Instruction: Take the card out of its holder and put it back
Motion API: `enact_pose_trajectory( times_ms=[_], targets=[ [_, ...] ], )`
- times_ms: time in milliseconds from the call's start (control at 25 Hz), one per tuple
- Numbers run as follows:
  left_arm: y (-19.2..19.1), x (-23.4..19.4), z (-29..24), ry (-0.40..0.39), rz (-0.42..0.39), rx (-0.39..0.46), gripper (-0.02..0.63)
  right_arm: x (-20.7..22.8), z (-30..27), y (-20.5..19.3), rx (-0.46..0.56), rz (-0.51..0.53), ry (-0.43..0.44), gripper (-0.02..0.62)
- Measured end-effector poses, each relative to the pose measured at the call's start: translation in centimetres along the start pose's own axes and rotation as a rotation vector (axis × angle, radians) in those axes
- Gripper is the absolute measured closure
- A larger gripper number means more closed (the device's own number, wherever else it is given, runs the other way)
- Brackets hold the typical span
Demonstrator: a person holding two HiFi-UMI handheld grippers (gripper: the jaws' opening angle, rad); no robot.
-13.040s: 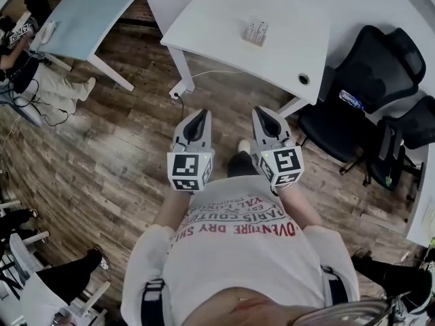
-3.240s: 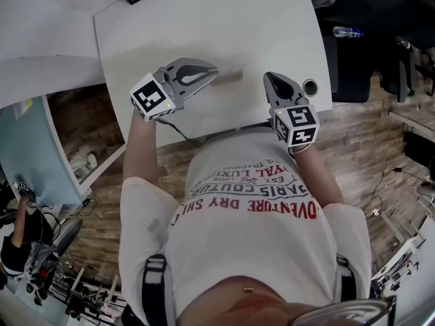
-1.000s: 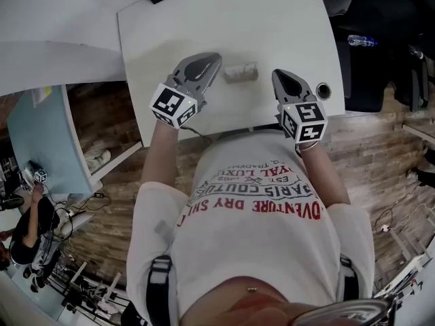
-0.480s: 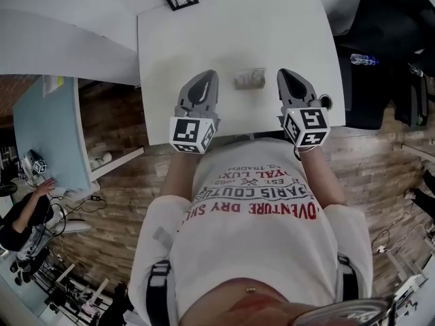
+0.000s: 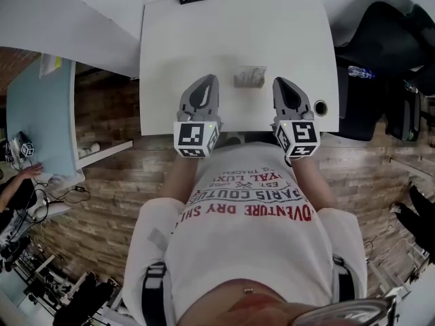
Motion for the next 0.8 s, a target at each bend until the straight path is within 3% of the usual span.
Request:
enact_pose_trajectory(
  times_ms=[200,800],
  targets=[
    [0.1,0.8,0.2,-0.006,0.009,-0.005,0.569,0.0,0.7,0.2,0.011,0.045,0.01,0.571],
    [0.2,2.9,0.3,0.025,0.036,-0.051,0.569,1.2,1.9,-0.6,-0.024,0.022,0.021,0.571]
  ],
)
Point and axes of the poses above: the fingertips, and each gripper's own axes: z backward along the fingers, x to its right, y out of its top, the point moved 9 cm from there along z, backward along the fingers, and after that the axes turned 2 degrees about -y, right-handed, at the moved point
